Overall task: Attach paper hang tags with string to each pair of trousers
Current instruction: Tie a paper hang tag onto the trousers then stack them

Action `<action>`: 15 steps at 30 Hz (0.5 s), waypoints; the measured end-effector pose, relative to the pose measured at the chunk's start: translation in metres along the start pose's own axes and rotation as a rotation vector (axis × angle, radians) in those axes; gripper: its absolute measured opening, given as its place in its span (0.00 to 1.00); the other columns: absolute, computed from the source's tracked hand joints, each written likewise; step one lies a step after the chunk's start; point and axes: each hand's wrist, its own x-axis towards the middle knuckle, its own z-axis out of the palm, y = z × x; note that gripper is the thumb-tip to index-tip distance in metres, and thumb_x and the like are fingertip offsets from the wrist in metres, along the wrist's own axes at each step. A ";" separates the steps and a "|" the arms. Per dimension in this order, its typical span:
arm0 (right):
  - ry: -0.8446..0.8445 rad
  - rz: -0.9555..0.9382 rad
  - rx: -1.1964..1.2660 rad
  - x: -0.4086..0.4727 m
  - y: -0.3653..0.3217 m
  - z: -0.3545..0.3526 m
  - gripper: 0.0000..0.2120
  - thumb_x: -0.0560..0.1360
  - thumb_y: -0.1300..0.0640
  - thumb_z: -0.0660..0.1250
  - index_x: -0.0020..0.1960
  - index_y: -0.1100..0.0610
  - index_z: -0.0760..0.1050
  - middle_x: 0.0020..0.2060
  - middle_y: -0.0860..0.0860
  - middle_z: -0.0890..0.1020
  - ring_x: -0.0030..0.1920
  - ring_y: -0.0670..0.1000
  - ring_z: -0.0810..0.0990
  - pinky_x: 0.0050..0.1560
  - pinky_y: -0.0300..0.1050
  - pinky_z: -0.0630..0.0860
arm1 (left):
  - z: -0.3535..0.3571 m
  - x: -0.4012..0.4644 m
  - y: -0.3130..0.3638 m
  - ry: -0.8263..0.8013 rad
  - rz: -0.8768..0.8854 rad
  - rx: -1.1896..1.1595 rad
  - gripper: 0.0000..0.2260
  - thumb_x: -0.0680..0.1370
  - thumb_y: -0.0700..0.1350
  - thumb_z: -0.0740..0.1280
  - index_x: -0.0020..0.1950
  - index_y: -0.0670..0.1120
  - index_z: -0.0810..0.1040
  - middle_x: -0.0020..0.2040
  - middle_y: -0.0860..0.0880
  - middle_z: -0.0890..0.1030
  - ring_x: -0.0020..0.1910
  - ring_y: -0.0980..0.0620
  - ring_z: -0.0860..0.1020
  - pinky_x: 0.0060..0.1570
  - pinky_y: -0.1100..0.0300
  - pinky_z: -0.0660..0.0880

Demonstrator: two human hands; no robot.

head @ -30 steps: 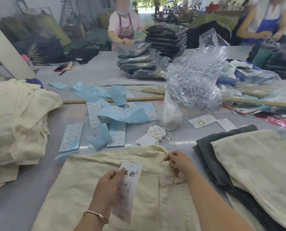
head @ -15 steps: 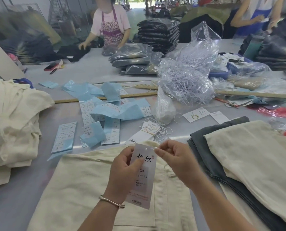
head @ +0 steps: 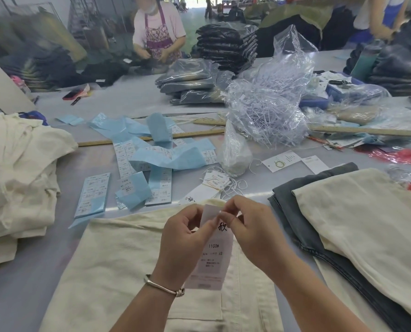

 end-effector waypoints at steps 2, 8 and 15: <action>0.028 -0.010 -0.011 -0.002 -0.003 0.001 0.04 0.77 0.56 0.67 0.43 0.55 0.75 0.37 0.47 0.80 0.34 0.47 0.72 0.40 0.48 0.71 | 0.003 -0.001 0.002 0.016 0.015 -0.008 0.03 0.71 0.48 0.72 0.43 0.51 0.83 0.38 0.48 0.84 0.39 0.44 0.82 0.40 0.45 0.79; 0.188 -0.047 -0.033 -0.003 -0.007 0.002 0.06 0.77 0.59 0.66 0.42 0.57 0.73 0.36 0.47 0.78 0.37 0.50 0.74 0.39 0.48 0.72 | 0.004 -0.001 0.010 0.019 0.029 -0.037 0.04 0.71 0.47 0.72 0.44 0.50 0.83 0.39 0.48 0.84 0.39 0.47 0.83 0.40 0.50 0.79; 0.339 -0.113 0.006 -0.008 -0.009 0.008 0.07 0.77 0.58 0.66 0.41 0.57 0.74 0.33 0.44 0.76 0.33 0.46 0.71 0.35 0.43 0.70 | 0.007 -0.003 0.014 0.017 0.017 -0.076 0.04 0.72 0.46 0.71 0.44 0.47 0.83 0.39 0.47 0.84 0.37 0.50 0.81 0.39 0.53 0.77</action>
